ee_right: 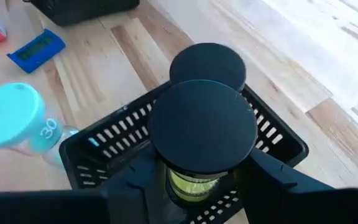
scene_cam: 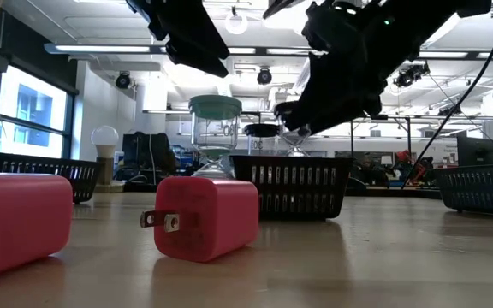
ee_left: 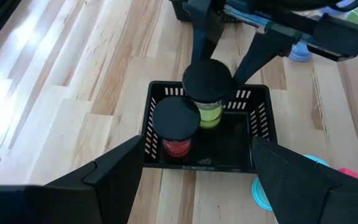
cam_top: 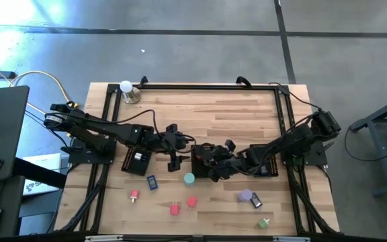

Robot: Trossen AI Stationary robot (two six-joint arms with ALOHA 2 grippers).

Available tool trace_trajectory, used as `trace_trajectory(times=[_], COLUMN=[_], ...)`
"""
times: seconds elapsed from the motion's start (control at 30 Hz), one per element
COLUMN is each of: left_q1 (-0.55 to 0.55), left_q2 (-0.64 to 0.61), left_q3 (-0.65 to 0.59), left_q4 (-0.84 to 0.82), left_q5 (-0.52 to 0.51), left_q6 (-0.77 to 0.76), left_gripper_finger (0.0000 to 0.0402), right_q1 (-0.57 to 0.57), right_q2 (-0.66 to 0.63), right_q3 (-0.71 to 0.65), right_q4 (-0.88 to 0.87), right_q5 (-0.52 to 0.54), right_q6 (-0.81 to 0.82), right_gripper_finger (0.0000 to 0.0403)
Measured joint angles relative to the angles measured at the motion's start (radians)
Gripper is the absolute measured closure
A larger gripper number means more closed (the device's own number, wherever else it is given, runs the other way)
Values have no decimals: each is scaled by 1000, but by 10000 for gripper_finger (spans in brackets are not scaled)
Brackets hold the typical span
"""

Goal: Pick & Place Office items
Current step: Put the yellow hourglass into the middle black bin

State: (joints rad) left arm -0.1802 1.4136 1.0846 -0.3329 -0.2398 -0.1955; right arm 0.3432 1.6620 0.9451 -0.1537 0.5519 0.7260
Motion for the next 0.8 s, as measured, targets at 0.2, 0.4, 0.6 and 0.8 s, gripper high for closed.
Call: trace_trajectory(times=[0.2,0.4,0.6,0.8], left_q1=[0,0,0,0], left_q2=[0,0,0,0], left_q3=[0,0,0,0], left_q4=[0,0,0,0], left_q5=[0,0,0,0], left_q6=[0,5,5,5], left_gripper_finger=[112,112,112,112], right_q1=[-18,-26,-26,-25], right_q2=[34,45,45,45], right_q3=[0,1,1,1], right_q4=[9,17,13,11], right_q5=[-9,-15,-22,-24], right_q6=[2,2,3,3], right_gripper_finger=[252,252,252,247])
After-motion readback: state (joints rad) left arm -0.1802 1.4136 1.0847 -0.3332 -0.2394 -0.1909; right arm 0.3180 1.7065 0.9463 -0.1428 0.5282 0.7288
